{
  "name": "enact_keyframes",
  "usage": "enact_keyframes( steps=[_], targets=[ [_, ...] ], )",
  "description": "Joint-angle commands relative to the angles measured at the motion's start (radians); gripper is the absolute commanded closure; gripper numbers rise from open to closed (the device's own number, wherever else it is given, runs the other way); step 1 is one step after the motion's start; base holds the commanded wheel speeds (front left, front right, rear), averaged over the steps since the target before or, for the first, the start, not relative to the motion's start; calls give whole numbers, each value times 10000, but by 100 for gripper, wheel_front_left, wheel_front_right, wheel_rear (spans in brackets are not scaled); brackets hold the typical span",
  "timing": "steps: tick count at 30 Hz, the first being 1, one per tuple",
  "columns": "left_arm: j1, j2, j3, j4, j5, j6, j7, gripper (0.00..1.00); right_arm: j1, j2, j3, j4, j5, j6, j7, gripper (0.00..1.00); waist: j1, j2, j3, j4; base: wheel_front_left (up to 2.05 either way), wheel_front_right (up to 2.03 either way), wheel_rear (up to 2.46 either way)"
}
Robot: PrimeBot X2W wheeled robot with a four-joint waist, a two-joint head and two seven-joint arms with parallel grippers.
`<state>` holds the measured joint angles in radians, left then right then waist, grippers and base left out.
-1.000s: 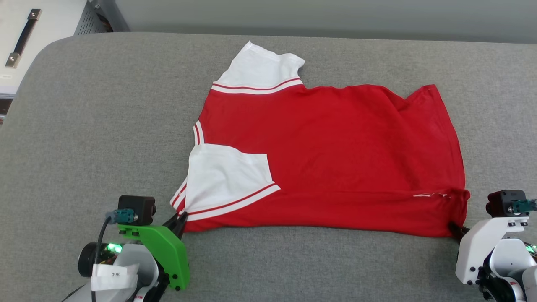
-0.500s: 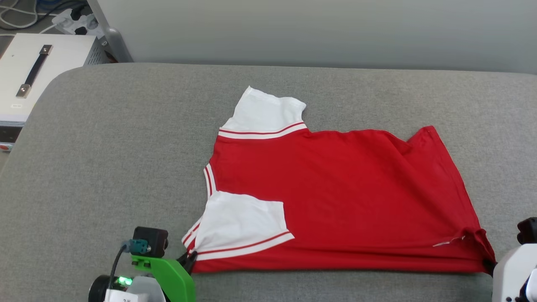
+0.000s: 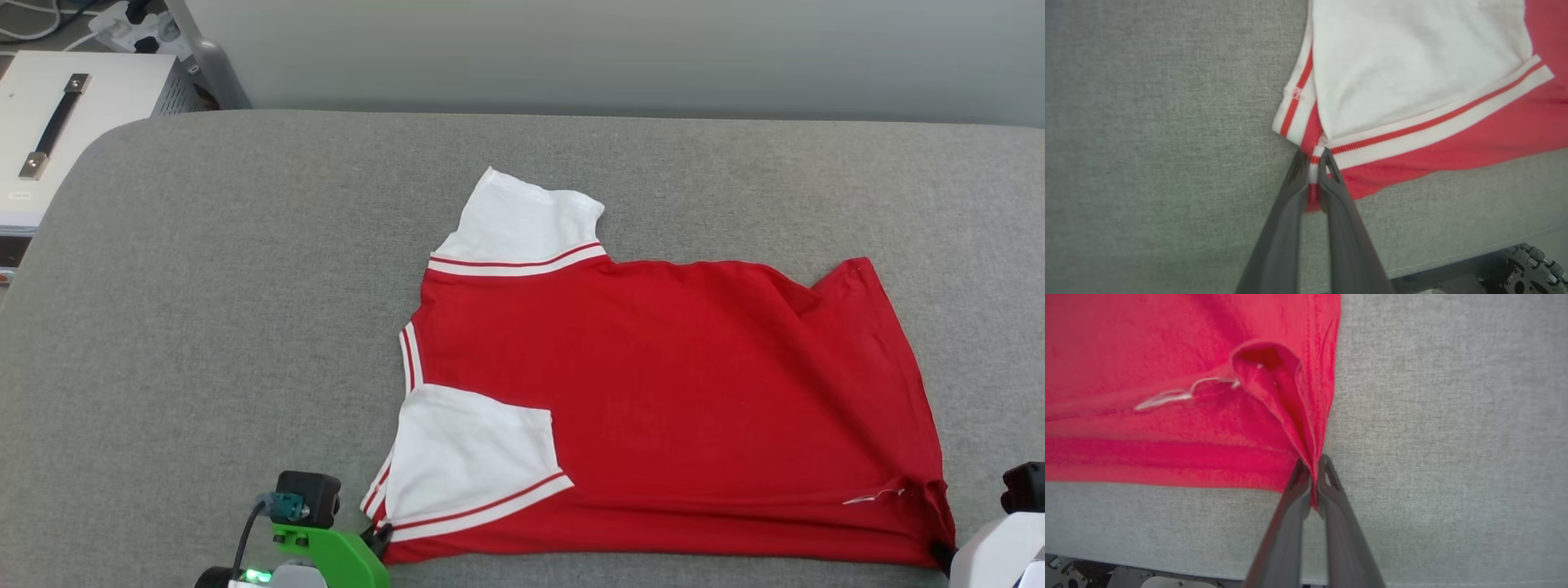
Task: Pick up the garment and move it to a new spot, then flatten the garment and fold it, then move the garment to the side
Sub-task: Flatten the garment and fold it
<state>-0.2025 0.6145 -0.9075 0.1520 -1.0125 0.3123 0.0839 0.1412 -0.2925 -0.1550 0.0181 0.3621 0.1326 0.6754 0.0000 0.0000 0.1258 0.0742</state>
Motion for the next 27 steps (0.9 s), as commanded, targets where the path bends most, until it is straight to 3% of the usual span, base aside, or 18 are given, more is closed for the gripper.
enact_keyframes(
  steps=[1, 5, 7, 8, 9, 10, 12, 13, 20, 27],
  targets=[
    [-157, -33, -7, 197, 92, -40, -50, 100, -68, 11, 38, 127, -79, -19, -106, 100, 0, 0, 90, -38, 0, 0, 0],
    [-314, -216, -126, 736, 165, -226, -58, 100, -353, 85, 249, 557, -145, -19, -421, 100, 0, 0, 276, -92, 0, 0, 0],
    [-406, -313, -207, 1019, 203, -320, -18, 64, -510, 126, 368, 811, -170, -19, -587, 100, 0, 0, 339, -112, 0, 0, 0],
    [-429, -348, -223, 1111, 199, -353, -7, 57, -565, 137, 412, 903, -171, -19, -643, 100, 0, 0, 349, -121, 0, 0, 0],
    [-449, -383, -236, 1211, 195, -388, -9, 18, -626, 142, 461, 1005, -164, -19, -707, 100, 0, 0, 348, -133, 0, 0, 0],
    [-459, -403, -246, 1279, 195, -413, -16, 0, -669, 144, 493, 1077, -151, -19, -763, 100, 0, 0, 339, -142, 0, 0, 0],
    [-486, -406, -227, 1405, 236, -403, -110, 0, -738, 138, 535, 1220, -141, -19, -897, 100, 0, 0, 266, -170, 0, 0, 0],
    [-464, -387, -214, 1506, 244, -402, -185, 0, -790, 42, 603, 1301, -176, -19, -1183, 0, 0, 0, 67, -205, 0, 0, 0],
    [-491, -234, -28, 1083, 442, -261, -739, 0, -786, -90, 580, 927, -181, -19, -1898, 0, 0, 0, -560, -246, 0, 0, 0],
    [-809, -53, 324, 128, 1392, -224, -2612, 0, -833, -259, 808, -177, -165, -19, -3490, 0, 0, 0, -1012, -349, 0, 0, 0]
  ],
)
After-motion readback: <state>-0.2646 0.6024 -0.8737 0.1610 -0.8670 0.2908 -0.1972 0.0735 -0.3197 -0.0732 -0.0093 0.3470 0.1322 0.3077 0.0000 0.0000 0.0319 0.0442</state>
